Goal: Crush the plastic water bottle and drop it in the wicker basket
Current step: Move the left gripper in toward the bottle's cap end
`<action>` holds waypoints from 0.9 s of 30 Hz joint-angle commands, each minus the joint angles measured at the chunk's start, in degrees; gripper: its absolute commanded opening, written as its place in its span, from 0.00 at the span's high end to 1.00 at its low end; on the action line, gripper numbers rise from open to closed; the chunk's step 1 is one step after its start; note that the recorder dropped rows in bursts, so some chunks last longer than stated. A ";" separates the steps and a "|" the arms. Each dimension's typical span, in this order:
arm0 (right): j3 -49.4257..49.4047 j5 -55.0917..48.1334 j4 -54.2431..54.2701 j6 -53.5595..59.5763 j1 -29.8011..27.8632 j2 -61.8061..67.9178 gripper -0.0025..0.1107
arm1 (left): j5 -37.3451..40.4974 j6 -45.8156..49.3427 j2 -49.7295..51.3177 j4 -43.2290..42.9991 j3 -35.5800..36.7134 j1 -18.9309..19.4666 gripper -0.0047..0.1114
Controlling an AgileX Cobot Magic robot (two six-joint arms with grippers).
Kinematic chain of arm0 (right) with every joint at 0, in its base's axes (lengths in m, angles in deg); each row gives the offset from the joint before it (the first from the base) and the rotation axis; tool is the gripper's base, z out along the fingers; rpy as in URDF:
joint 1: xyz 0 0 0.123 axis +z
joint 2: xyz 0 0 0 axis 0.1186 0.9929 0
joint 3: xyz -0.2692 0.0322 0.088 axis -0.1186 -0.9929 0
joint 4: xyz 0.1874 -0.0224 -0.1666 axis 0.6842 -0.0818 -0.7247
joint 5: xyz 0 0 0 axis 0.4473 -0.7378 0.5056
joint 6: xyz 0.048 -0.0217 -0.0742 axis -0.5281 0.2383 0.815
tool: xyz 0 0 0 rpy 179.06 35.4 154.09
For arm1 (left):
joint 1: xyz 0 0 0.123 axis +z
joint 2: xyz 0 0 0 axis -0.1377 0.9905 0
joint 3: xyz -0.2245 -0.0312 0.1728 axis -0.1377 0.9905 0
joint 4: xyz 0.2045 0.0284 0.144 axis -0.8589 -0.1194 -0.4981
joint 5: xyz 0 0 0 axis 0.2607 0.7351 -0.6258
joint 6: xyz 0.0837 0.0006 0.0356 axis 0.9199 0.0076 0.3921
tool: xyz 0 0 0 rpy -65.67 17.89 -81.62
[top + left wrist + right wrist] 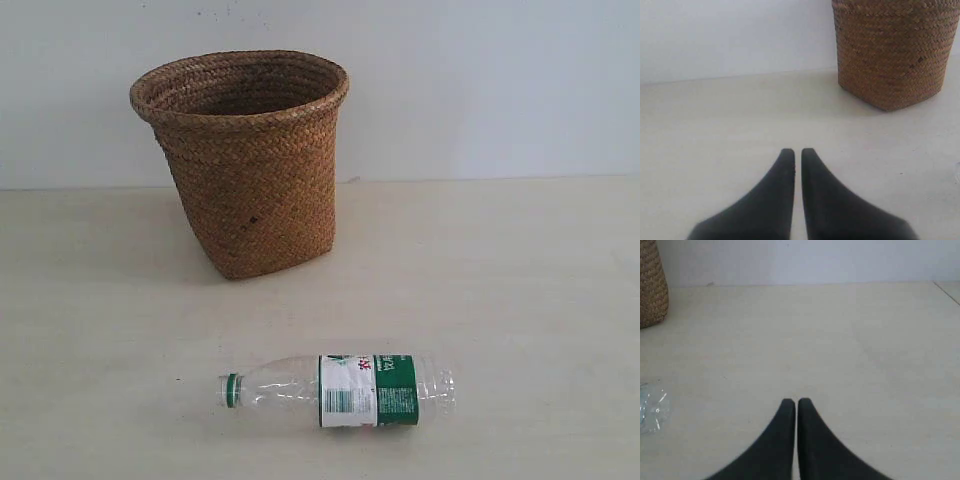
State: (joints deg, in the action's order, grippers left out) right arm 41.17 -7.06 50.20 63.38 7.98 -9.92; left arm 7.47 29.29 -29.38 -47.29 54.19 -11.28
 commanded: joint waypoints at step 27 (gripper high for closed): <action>0.06 0.36 -0.14 0.03 0.13 -0.29 0.98 | -18.93 -14.07 4.24 -1.60 -17.83 0.23 0.92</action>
State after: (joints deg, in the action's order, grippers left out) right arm 41.17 -7.06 50.20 63.38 7.98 -9.92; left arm -15.33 15.91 -28.21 -47.63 41.57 -11.28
